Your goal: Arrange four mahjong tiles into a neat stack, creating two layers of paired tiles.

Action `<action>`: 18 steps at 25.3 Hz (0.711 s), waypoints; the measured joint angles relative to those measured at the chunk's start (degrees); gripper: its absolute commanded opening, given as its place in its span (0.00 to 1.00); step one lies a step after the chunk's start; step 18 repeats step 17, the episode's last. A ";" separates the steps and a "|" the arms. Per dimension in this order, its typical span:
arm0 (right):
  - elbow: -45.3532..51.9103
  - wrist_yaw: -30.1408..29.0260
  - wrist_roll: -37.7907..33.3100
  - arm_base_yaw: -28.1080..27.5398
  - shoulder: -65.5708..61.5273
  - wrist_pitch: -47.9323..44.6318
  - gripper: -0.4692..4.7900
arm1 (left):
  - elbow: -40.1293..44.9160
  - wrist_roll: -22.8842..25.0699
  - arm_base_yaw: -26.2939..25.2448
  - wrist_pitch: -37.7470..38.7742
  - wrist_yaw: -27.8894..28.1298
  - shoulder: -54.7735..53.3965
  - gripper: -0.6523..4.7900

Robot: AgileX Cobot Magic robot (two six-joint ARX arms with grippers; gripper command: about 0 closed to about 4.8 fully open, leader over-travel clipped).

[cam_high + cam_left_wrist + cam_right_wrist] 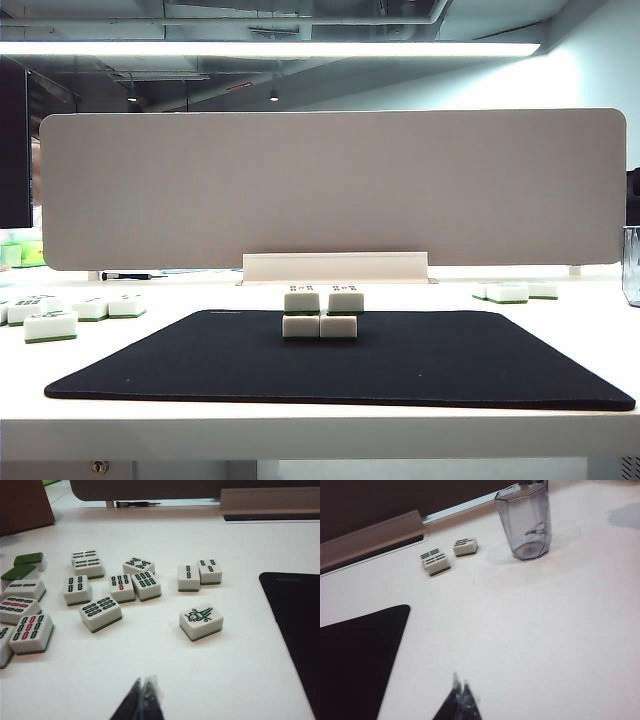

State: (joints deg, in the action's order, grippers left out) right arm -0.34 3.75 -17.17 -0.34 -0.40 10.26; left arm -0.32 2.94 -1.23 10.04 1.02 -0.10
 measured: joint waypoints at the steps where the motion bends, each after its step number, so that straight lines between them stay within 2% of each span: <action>1: 0.00 0.11 0.66 0.02 0.00 0.00 0.09 | 0.00 0.00 0.00 0.00 0.00 0.00 0.11; 18: 0.00 -0.09 0.81 0.00 0.00 0.00 0.09 | 0.00 0.00 0.00 0.00 0.02 0.02 0.11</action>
